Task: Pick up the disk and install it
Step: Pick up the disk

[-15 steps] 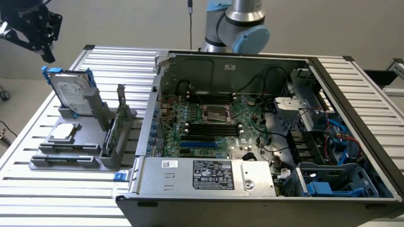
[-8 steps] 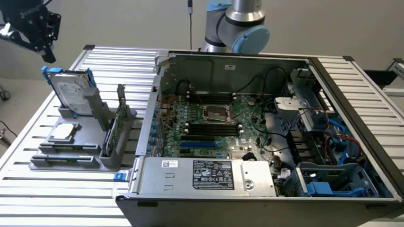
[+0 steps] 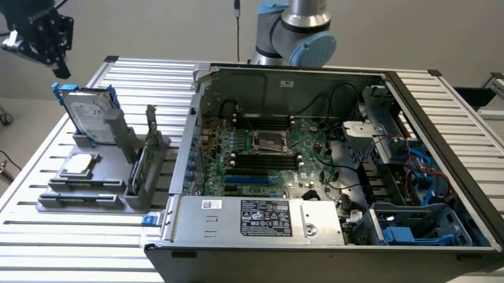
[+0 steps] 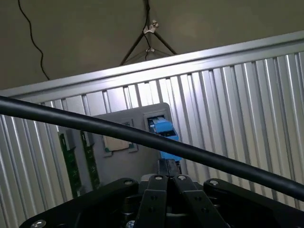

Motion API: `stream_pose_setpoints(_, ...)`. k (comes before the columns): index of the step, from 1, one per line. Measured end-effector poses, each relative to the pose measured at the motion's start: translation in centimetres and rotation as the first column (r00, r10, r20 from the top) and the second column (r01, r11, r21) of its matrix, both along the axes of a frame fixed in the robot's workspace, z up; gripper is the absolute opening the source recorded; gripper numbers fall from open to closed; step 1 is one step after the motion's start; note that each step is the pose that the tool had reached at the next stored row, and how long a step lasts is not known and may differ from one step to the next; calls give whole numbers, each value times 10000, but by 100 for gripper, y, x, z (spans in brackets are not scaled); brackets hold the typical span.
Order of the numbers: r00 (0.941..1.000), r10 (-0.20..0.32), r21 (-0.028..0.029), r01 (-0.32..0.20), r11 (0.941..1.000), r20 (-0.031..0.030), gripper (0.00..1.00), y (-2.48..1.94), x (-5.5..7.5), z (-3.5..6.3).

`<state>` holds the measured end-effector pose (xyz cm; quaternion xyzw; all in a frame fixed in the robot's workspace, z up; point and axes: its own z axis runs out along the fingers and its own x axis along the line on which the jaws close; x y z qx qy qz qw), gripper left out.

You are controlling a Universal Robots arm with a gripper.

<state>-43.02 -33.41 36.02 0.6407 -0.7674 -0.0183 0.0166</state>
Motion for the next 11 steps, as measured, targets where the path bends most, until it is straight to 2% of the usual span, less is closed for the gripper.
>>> stream_pose_setpoints(5,9982,606,48,-606,9982,32,11,6,-6,-26)
stream_pose_setpoints(11,9927,1201,53,-1201,9927,70,11,28,-18,-52)
